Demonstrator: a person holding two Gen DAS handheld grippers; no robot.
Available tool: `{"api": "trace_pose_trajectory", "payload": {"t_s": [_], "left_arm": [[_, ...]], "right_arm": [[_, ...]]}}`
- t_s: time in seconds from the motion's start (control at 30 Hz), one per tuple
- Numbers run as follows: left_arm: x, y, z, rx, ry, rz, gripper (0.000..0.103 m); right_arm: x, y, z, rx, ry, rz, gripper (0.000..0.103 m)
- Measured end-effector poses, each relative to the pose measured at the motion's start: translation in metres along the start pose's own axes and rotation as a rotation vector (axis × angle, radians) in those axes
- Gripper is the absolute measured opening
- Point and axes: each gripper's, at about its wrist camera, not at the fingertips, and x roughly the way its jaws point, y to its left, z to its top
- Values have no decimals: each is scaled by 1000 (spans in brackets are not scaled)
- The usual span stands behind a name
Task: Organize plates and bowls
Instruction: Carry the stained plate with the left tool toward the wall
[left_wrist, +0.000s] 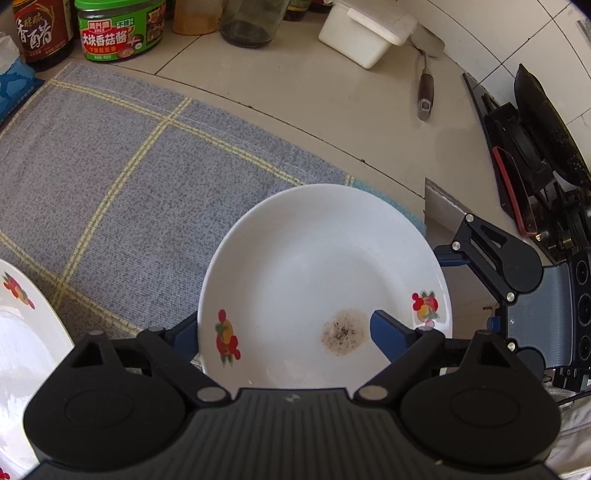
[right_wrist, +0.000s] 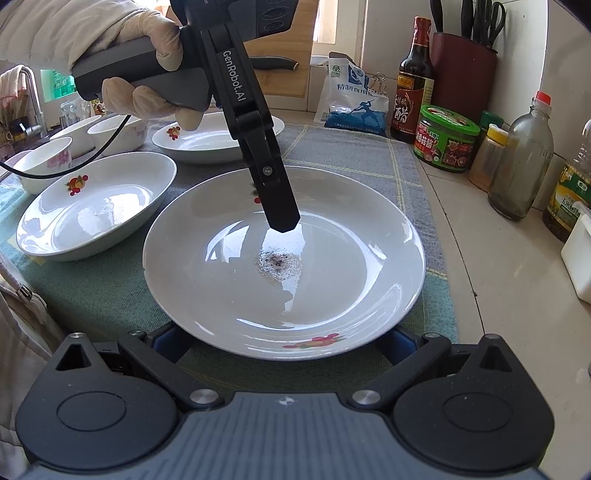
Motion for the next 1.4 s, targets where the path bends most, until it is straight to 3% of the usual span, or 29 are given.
{"api": "trace_pose_trajectory", "payload": {"t_s": [0.3, 0.6, 1.4], "left_arm": [[-1, 0, 0, -5, -1, -4, 92], [-17, 9, 7, -14, -56, 5, 92], [-15, 62, 68, -4, -158, 40, 92]], "right_arm": [[-1, -2, 5, 15, 20, 19, 103], [-1, -12, 19, -14, 4, 16, 103], [56, -71, 55, -16, -1, -33, 103]]}}
